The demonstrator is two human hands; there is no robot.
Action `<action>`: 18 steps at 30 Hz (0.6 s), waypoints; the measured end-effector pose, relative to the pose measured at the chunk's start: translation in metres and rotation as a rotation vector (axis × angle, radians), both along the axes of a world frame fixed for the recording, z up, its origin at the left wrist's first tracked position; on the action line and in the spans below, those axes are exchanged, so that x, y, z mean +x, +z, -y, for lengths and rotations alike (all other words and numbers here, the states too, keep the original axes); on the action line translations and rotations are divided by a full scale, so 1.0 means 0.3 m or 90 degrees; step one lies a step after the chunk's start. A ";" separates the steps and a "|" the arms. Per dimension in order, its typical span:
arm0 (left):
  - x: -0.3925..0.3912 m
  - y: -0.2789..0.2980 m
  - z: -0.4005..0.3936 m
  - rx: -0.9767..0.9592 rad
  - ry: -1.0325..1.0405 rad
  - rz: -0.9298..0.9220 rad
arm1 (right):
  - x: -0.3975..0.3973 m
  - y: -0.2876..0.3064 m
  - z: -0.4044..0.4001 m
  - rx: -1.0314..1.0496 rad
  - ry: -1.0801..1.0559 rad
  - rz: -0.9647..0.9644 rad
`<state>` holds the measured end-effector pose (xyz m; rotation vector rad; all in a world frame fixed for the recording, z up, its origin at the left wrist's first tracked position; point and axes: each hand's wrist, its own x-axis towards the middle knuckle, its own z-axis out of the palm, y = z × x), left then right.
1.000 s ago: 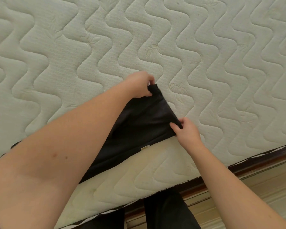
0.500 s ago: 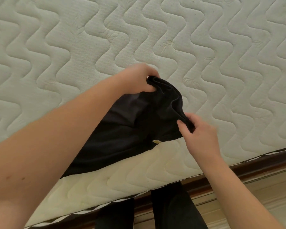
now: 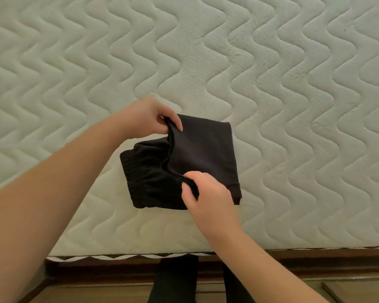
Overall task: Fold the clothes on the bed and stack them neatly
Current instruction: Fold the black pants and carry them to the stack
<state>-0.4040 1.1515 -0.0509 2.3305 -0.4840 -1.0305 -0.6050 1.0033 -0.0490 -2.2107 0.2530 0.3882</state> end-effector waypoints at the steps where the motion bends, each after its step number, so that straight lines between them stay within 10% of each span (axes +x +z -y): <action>1: -0.001 -0.005 -0.047 0.017 0.009 -0.005 | 0.012 -0.005 -0.046 -0.003 0.020 -0.005; 9: -0.062 -0.069 -0.352 0.072 0.099 -0.148 | 0.047 -0.071 -0.299 -0.022 0.123 -0.028; 18: -0.212 -0.292 -0.459 0.122 0.265 0.005 | 0.024 -0.158 -0.407 -0.047 0.235 -0.049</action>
